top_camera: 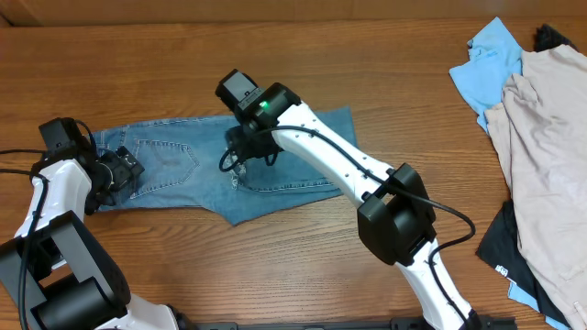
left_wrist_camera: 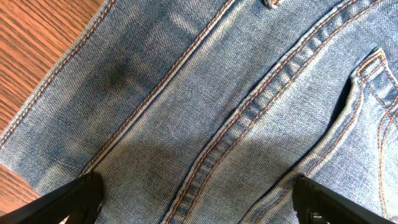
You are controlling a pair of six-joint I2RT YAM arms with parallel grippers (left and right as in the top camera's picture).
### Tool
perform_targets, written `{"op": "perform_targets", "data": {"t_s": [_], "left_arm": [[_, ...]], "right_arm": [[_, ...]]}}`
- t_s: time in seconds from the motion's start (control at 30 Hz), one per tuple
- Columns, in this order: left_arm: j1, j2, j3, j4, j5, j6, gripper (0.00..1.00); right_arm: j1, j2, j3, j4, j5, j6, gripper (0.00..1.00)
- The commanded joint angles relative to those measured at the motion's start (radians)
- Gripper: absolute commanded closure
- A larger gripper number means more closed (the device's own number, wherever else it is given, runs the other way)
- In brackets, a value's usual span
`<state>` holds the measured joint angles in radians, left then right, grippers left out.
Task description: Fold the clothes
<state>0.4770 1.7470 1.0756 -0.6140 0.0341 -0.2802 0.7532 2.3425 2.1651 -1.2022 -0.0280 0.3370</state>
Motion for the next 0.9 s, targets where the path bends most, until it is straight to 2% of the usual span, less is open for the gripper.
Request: {"op": "perform_targets", "data": {"t_s": [0.0, 0.13, 0.2, 0.27, 0.47, 0.73, 0.87], "left_arm": [[-0.020, -0.020, 0.006, -0.023, 0.071, 0.003, 0.00], [-0.019, -0.103, 0.016, -0.017, 0.041, 0.013, 0.00], [-0.019, -0.135, 0.016, 0.012, -0.048, 0.016, 0.00], [-0.011, -0.138, 0.016, 0.048, -0.108, 0.026, 0.00], [0.042, -0.115, 0.016, 0.132, -0.127, 0.028, 0.00], [0.135, -0.001, 0.016, 0.253, -0.041, 0.071, 0.00], [0.159, 0.074, 0.016, 0.309, 0.117, 0.096, 0.00]], "right_arm": [[-0.066, -0.047, 0.003, -0.064, 0.148, -0.010, 0.31], [-0.138, -0.134, 0.003, -0.135, 0.281, -0.008, 0.27], [-0.190, -0.196, 0.003, -0.163, 0.316, -0.007, 0.25], [-0.246, -0.238, 0.003, -0.190, 0.287, -0.004, 0.24], [-0.335, -0.252, 0.001, -0.258, 0.226, -0.004, 0.25], [-0.356, -0.252, 0.001, -0.267, 0.207, -0.004, 0.25], [-0.356, -0.252, 0.001, -0.264, 0.207, -0.004, 0.25]]}}
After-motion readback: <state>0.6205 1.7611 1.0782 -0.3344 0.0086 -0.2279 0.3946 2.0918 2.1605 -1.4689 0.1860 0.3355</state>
